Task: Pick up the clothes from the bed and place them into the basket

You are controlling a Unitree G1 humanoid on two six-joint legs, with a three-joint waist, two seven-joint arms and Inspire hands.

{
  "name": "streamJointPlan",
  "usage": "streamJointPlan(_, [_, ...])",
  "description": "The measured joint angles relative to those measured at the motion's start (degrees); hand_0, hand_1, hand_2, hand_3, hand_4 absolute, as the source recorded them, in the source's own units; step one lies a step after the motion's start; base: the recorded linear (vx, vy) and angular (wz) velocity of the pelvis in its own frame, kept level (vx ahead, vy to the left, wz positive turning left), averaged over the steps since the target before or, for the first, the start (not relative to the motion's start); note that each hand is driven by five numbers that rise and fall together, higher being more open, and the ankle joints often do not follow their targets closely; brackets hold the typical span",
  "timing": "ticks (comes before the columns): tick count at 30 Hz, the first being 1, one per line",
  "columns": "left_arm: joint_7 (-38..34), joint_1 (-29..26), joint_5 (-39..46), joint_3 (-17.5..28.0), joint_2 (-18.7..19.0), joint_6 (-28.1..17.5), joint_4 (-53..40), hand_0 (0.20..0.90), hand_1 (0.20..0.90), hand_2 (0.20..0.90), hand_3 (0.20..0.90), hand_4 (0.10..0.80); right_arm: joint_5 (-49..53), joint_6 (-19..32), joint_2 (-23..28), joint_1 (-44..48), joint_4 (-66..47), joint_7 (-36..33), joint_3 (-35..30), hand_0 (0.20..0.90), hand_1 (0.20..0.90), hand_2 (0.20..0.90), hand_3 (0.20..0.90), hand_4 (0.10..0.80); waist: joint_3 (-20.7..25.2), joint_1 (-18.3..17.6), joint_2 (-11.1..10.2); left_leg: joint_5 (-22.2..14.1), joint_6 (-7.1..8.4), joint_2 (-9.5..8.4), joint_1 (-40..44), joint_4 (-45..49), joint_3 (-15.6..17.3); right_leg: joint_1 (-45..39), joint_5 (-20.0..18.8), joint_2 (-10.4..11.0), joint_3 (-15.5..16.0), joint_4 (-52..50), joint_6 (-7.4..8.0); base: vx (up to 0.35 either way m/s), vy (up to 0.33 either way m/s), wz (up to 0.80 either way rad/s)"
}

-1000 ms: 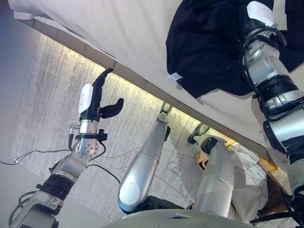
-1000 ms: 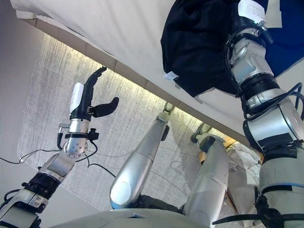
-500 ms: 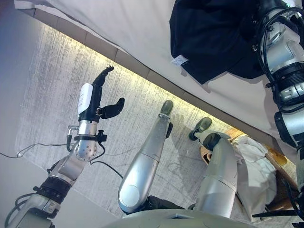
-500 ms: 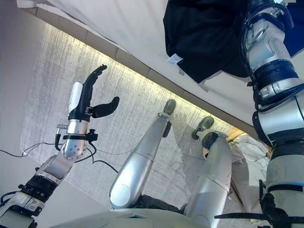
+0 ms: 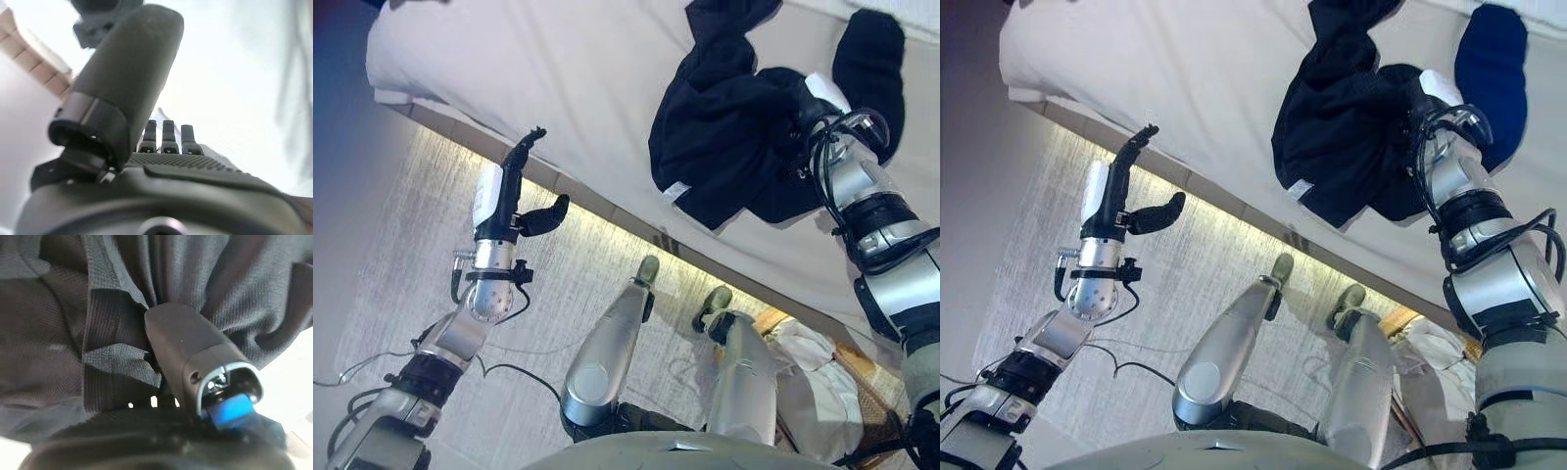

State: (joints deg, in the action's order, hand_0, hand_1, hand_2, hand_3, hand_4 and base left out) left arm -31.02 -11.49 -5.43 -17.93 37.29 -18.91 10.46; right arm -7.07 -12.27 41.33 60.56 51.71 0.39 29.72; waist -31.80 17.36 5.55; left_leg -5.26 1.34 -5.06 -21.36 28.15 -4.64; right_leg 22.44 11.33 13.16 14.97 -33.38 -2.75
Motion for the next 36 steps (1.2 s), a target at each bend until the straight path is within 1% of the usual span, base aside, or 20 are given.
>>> streamJointPlan(2, [0.7, -0.1, 0.4, 0.2, -0.1, 0.5, 0.2, 0.9, 0.9, 0.9, 0.9, 0.8, 1.1, 0.0, 0.0, -2.4, -0.7, 0.6, -1.6, 0.3, 0.3, 0.3, 0.2, 0.1, 0.1, -0.8, -0.2, 0.0, -0.04, 0.0, 3.5, -2.0, 0.1, -3.3, -0.3, -0.3, 0.0, 2.2, 0.54, 0.139, 0.002, -0.09])
streamJointPlan(4, [1.9, 0.2, 0.4, 0.3, -0.2, 1.9, 0.5, 0.9, 0.9, 0.9, 0.9, 0.8, 2.4, 0.0, 0.4, -4.7, -2.1, 1.1, -4.2, 0.3, 0.3, 0.3, 0.2, 0.1, 0.2, -2.2, -0.5, -0.1, -0.15, 0.28, 6.3, -4.1, 0.5, -6.3, -1.1, -1.1, -0.2, 5.1, 1.87, 0.171, 0.003, -0.17])
streamJointPlan(7, [4.4, 0.2, 0.3, 0.3, -0.3, 4.8, 2.9, 0.9, 0.9, 0.9, 0.9, 0.8, 6.0, 0.3, 0.6, -9.0, -5.1, 1.4, -7.8, 0.3, 0.3, 0.3, 0.2, 0.1, 0.2, -2.9, -1.4, -0.3, -0.44, 1.1, 9.7, -5.8, 2.5, -9.0, -2.2, -2.1, -2.0, 7.5, 3.19, 0.084, 0.007, -0.35])
streamJointPlan(9, [5.4, 0.4, 0.3, 0.5, -0.4, 6.3, 3.9, 0.9, 0.9, 0.9, 0.9, 0.8, 7.5, 0.3, 0.6, -12.1, -6.8, 1.6, -9.7, 0.3, 0.3, 0.3, 0.2, 0.1, 0.6, -4.0, -2.2, -0.6, -1.02, 1.25, 11.9, -6.9, 3.0, -10.9, -2.3, -2.6, -2.5, 8.8, 3.36, 0.066, 0.013, -0.22])
streamJointPlan(12, [6.3, 0.5, 0.2, 2.0, -0.4, 7.7, 4.0, 0.9, 0.9, 0.9, 0.9, 0.8, 9.7, 0.4, 0.6, -16.4, -10.0, 1.7, -13.0, 0.3, 0.3, 0.3, 0.2, 0.1, 1.4, -5.7, -4.2, -0.5, -1.43, 2.24, 14.1, -8.9, 4.4, -12.7, -3.6, -3.7, -3.7, 11.8, 3.85, 0.043, -0.001, -0.27])
streamJointPlan(17, [8.1, 0.2, 0.1, 3.4, -0.4, 10.2, 4.0, 0.9, 0.9, 0.9, 0.9, 0.8, 11.7, 0.8, 0.9, -19.8, -12.9, 1.7, -17.1, 0.3, 0.3, 0.3, 0.2, 0.1, 2.0, -8.9, -5.4, -0.1, -1.95, 3.22, 18.1, -12.0, 6.7, -16.2, -6.1, -5.4, -5.7, 16.2, 4.23, -0.005, -0.009, -0.3])
streamJointPlan(19, [9.3, 0.0, -0.2, 3.7, -0.4, 11.0, 4.2, 0.9, 0.9, 0.9, 0.9, 0.8, 13.4, 0.9, 1.5, -21.3, -14.2, 1.7, -19.0, 0.3, 0.3, 0.3, 0.2, 0.1, 2.2, -9.9, -5.7, -0.1, -1.99, 3.52, 19.6, -12.8, 7.6, -17.5, -6.7, -6.0, -6.5, 17.3, 3.98, -0.006, -0.009, -0.23])
streamJointPlan(21, [10.2, -0.2, -0.3, 4.0, -0.5, 11.3, 4.8, 0.9, 0.9, 0.9, 0.9, 0.8, 15.2, 0.9, 1.8, -23.1, -15.3, 1.5, -21.1, 0.3, 0.3, 0.3, 0.2, 0.1, 2.4, -11.0, -6.0, -0.1, -1.98, 3.69, 20.7, -13.3, 8.0, -18.7, -6.9, -6.1, -6.7, 18.5, 4.05, 0.014, -0.019, -0.14])
streamJointPlan(23, [10.8, -0.5, -0.3, 4.8, -0.4, 11.4, 5.2, 0.9, 0.9, 0.9, 0.9, 0.8, 17.4, 0.9, 2.1, -25.5, -17.4, 1.4, -24.0, 0.3, 0.3, 0.3, 0.2, 0.1, 3.0, -12.0, -6.9, -0.1, -1.98, 4.03, 21.9, -14.8, 9.0, -19.2, -7.6, -7.0, -7.8, 19.7, 4.31, 0.045, -0.021, -0.24])
streamJointPlan(25, [11.3, -0.2, -0.2, 4.8, -0.5, 11.4, 6.3, 0.9, 0.9, 0.9, 0.9, 0.8, 18.7, 0.9, 2.1, -27.5, -18.9, 1.2, -26.1, 0.3, 0.3, 0.3, 0.2, 0.1, 3.2, -12.4, -7.1, -0.1, -2.01, 4.25, 23.6, -16.1, 9.6, -20.8, -8.4, -7.1, -8.3, 21.6, 4.47, 0.004, -0.023, -0.25])
streamJointPlan(27, [11.6, 1.0, -0.2, 4.8, -0.6, 11.3, 7.1, 0.9, 0.9, 0.9, 0.9, 0.8, 19.5, 1.1, 2.1, -31.0, -21.5, 0.0, -27.4, 0.3, 0.3, 0.3, 0.2, 0.1, 5.7, -13.6, -7.7, 0.0, -2.08, 4.09, 23.8, -17.9, 10.7, -20.6, -9.9, -8.0, -9.4, 24.3, 5.14, -0.122, 0.007, -0.35])
streamJointPlan(28, [11.5, 1.8, -0.2, 5.1, -0.6, 11.3, 7.6, 0.9, 0.9, 0.9, 0.9, 0.8, 19.9, 1.1, 2.1, -32.4, -23.0, -0.3, -27.5, 0.3, 0.3, 0.3, 0.2, 0.1, 6.8, -13.9, -8.0, 0.3, -2.34, 4.36, 23.9, -18.9, 11.8, -20.5, -11.5, -8.4, -9.5, 25.8, 5.82, -0.209, 0.071, -0.6])
streamJointPlan(29, [11.3, 2.3, -0.1, 5.6, -0.5, 11.2, 8.2, 0.9, 0.9, 0.9, 0.9, 0.8, 20.6, 1.3, 1.8, -32.8, -23.8, -0.3, -27.5, 0.3, 0.3, 0.3, 0.2, 0.1, 7.0, -14.5, -8.3, 0.4, -2.24, 4.49, 24.6, -19.4, 13.7, -20.2, -13.9, -9.3, -9.1, 27.2, 5.08, -0.354, 0.147, -1.05])
streamJointPlan(30, [10.5, 3.9, 0.0, 7.2, -0.5, 11.3, 8.5, 0.9, 0.9, 0.9, 0.9, 0.8, 20.9, 1.6, 0.0, -31.9, -24.0, 0.0, -27.5, 0.3, 0.3, 0.3, 0.2, 0.1, 7.0, -14.0, -8.3, 0.4, -2.24, 6.18, 24.8, -19.1, 15.9, -19.7, -17.8, -10.7, -6.9, 27.8, 3.63, -0.381, 0.113, -1.43])
streamJointPlan(31, [10.2, 4.1, 0.6, 8.6, -0.5, 11.4, 9.2, 0.9, 0.9, 0.9, 0.9, 0.8, 21.7, 2.4, -1.3, -31.7, -24.0, 0.5, -27.4, 0.3, 0.3, 0.3, 0.2, 0.1, 7.2, -13.0, -8.9, 0.0, -2.7, 7.89, 21.1, -12.0, 18.1, -18.7, -23.5, -12.4, -4.6, 29.9, -3.08, -0.405, 0.079, -1.71])
streamJointPlan(32, [9.5, 4.1, 1.4, 9.5, -0.6, 11.4, 9.3, 0.9, 0.9, 0.9, 0.9, 0.8, 21.8, 2.7, -1.9, -31.8, -23.8, 0.8, -27.4, 0.3, 0.3, 0.3, 0.2, 0.1, 8.4, -11.9, -10.6, -1.5, -6.81, 6.09, 17.4, -15.3, 16.1, -16.9, -26.9, -12.1, -3.8, 31.8, -1.75, -0.241, -0.003, -1.35])
streamJointPlan(33, [9.1, 4.1, 1.7, 9.5, -0.9, 11.4, 9.2, 0.9, 0.9, 0.9, 0.9, 0.8, 21.9, 2.8, -1.5, -31.7, -23.2, 1.2, -27.4, 0.3, 0.3, 0.3, 0.2, 0.1, 9.8, -11.6, -10.7, 0.0, -8.92, 5.87, 17.0, -20.7, 14.2, -16.2, -25.4, -11.8, -2.6, 32.7, -0.98, -0.196, -0.082, -1.36])
streamJointPlan(34, [8.6, 3.9, 2.2, 9.8, -1.5, 11.3, 9.1, 0.9, 0.9, 0.9, 0.9, 0.8, 22.0, 3.8, -0.6, -30.4, -21.2, 1.5, -27.8, 0.3, 0.3, 0.3, 0.2, 0.1, 10.4, -10.6, -8.6, 7.1, -7.22, 8.71, 17.8, -24.4, 17.1, -16.2, -17.9, -12.4, 3.2, 27.1, 0.02, -0.114, -0.103, -1.32])
streamJointPlan(35, [7.8, 3.8, 3.6, 11.3, -2.8, 11.4, 9.9, 0.9, 0.9, 0.9, 0.9, 0.8, 23.1, 4.3, -0.4, -30.4, -20.2, 1.6, -27.6, 0.3, 0.3, 0.3, 0.2, 0.1, 10.7, -10.1, -9.5, 7.6, -7.08, 8.55, 18.2, -23.5, 20.4, -17.7, -11.6, -9.6, 5.7, 22.8, 2.03, -0.093, -0.113, -1.35])
streamJointPlan(36, [7.2, 3.9, 4.3, 11.8, -3.0, 11.4, 10.0, 0.9, 0.9, 0.9, 0.9, 0.8, 23.7, 4.4, -0.1, -30.4, -20.2, 1.9, -27.4, 0.3, 0.3, 0.3, 0.2, 0.1, 10.7, -9.8, -9.5, 7.1, -6.99, 8.67, 18.7, -23.5, 21.2, -19.1, -10.8, -8.4, 6.4, 22.2, 3.19, -0.005, -0.063, -1.06])
